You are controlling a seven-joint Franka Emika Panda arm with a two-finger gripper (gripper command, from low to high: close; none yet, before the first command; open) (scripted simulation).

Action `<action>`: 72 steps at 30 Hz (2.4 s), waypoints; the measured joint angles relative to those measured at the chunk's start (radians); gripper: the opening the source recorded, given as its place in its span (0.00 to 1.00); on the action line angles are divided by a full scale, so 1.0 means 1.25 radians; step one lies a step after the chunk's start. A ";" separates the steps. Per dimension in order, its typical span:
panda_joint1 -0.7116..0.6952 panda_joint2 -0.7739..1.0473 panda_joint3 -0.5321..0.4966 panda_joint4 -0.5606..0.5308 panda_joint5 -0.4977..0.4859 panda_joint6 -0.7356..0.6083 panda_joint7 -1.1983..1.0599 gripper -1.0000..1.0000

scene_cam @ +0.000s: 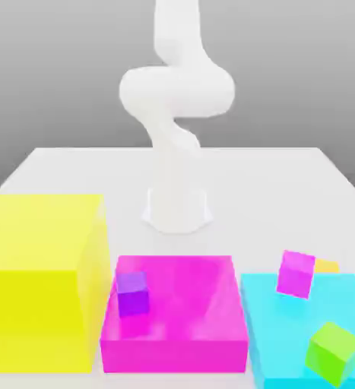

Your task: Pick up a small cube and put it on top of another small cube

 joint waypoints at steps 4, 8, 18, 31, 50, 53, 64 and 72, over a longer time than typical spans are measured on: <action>-0.002 0.117 0.096 -0.044 -0.019 0.073 0.096 0.50; -0.010 0.229 0.201 -0.090 -0.048 0.143 0.216 0.50; 0.039 0.526 0.407 -0.202 -0.195 0.307 0.571 0.50; 0.165 0.666 0.437 -0.320 -0.171 0.380 0.956 0.50; 0.386 0.856 0.151 -0.266 -0.465 0.507 1.217 0.00; 0.344 0.825 0.203 -0.274 -0.421 0.485 1.183 0.00; 0.205 0.653 0.392 -0.294 -0.178 0.360 0.979 0.00; -0.031 0.515 0.267 -0.226 -0.120 0.181 0.949 0.00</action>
